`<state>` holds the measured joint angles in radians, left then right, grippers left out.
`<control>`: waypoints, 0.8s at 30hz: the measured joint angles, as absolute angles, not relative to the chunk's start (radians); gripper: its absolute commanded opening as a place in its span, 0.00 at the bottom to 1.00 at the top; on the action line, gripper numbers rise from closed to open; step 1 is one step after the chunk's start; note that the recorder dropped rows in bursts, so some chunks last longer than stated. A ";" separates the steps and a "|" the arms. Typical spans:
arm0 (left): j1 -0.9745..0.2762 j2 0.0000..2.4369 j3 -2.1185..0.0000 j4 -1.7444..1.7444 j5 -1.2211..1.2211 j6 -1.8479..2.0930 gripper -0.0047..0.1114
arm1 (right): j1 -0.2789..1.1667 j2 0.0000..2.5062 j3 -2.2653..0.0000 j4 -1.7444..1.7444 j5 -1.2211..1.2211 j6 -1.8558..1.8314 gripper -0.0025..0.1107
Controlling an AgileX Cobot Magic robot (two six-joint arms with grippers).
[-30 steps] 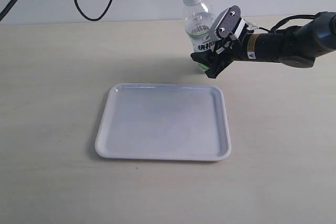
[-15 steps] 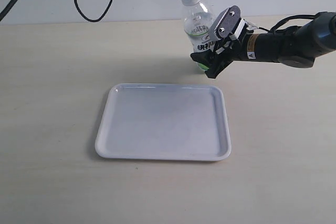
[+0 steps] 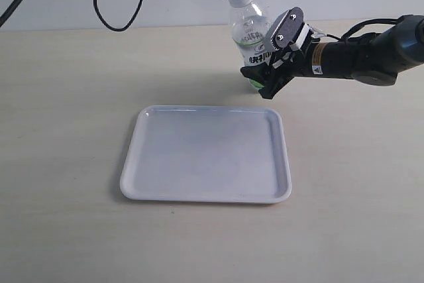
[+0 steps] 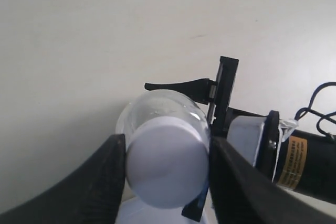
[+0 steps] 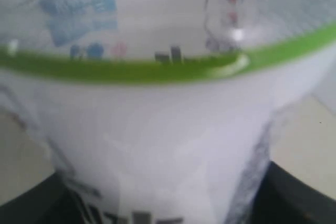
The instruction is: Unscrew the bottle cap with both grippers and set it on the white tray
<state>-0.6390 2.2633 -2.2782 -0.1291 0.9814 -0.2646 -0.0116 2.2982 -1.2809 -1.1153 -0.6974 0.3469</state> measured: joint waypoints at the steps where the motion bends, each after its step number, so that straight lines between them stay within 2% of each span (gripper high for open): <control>1: -0.639 2.263 -2.278 -0.129 0.981 -0.284 0.04 | -0.012 2.298 -1.281 -1.115 -0.697 0.347 0.02; 24: -0.620 2.263 -2.281 -0.186 1.005 -0.920 0.04 | -0.012 2.298 -1.281 -1.121 -0.701 0.337 0.02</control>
